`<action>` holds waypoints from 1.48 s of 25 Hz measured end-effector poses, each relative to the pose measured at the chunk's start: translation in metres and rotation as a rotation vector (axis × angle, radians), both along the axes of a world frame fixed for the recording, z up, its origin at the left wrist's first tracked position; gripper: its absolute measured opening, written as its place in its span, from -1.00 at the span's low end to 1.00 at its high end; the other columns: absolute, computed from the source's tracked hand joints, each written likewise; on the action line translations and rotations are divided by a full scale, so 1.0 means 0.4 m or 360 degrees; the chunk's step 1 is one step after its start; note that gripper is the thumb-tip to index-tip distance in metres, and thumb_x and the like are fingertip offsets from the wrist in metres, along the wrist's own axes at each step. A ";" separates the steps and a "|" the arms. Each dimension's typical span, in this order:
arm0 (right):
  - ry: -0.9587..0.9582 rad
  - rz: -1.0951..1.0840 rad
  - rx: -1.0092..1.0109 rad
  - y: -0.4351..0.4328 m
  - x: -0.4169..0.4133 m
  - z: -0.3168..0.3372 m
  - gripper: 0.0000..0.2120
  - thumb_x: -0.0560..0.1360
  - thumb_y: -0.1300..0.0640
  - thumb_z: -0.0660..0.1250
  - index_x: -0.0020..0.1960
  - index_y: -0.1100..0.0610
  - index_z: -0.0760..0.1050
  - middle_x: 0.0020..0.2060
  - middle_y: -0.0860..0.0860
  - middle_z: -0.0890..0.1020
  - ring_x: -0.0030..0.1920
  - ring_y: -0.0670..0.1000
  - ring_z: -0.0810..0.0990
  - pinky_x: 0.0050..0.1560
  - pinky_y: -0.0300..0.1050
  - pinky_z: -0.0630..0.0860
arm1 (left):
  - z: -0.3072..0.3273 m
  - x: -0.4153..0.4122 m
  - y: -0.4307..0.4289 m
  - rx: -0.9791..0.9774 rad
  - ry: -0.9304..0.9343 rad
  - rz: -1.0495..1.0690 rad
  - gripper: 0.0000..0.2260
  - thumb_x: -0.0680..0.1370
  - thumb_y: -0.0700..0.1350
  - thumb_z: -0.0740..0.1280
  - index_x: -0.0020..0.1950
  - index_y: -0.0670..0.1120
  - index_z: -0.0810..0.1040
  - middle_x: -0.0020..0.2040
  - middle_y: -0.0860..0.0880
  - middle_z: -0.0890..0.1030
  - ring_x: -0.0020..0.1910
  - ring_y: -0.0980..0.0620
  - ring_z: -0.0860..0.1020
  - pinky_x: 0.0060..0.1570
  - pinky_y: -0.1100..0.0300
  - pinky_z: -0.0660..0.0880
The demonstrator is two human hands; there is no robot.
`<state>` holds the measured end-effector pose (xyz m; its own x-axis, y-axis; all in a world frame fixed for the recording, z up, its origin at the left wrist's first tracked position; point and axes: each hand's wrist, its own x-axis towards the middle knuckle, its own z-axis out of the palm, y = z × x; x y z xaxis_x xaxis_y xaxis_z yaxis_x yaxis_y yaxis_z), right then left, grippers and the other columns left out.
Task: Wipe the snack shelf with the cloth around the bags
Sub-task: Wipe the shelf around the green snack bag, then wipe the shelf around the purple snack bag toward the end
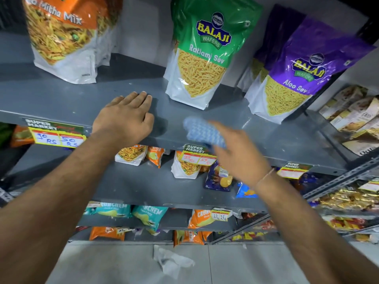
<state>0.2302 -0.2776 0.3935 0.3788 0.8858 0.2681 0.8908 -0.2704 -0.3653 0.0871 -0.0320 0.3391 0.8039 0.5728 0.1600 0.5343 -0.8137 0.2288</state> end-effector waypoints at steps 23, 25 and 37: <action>0.0425 -0.0902 0.0551 -0.299 0.249 0.077 -0.72 0.62 0.24 0.22 0.26 0.04 0.55 0.06 -0.01 0.69 0.07 0.01 0.64 0.11 -0.05 0.55 | 0.071 0.235 -0.389 -0.0127 -0.0523 -0.0465 -0.34 0.58 0.12 -0.15 0.67 0.01 0.21 0.69 -0.03 0.21 0.69 0.00 0.10 0.66 0.00 0.02; 0.0410 -0.1078 0.0603 -0.351 0.380 0.112 -0.71 0.64 0.20 0.20 0.33 0.11 0.50 0.10 0.05 0.65 0.07 0.06 0.60 0.08 -0.04 0.50 | 0.081 0.347 -0.439 -0.0195 -0.0330 -0.0454 -0.29 0.53 0.15 -0.25 0.71 0.06 0.02 0.73 0.03 -0.01 0.70 0.08 -0.09 0.66 0.05 -0.16; 0.0181 -0.1090 -0.0003 -0.273 1.061 0.080 -0.64 0.55 0.29 0.20 0.34 0.22 0.48 0.25 0.26 0.59 0.24 0.28 0.57 0.19 0.02 0.49 | 0.003 0.493 -0.460 0.0055 0.0015 -0.0090 -0.20 0.43 0.22 -0.39 0.70 0.12 -0.14 0.70 0.17 -0.15 0.67 0.18 -0.18 0.65 0.13 -0.14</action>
<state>0.6544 -0.3868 0.4256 0.8784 0.4375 0.1923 0.4754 -0.7586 -0.4456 0.2843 -0.2162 0.3402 0.8365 0.5206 0.1712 0.4892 -0.8501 0.1950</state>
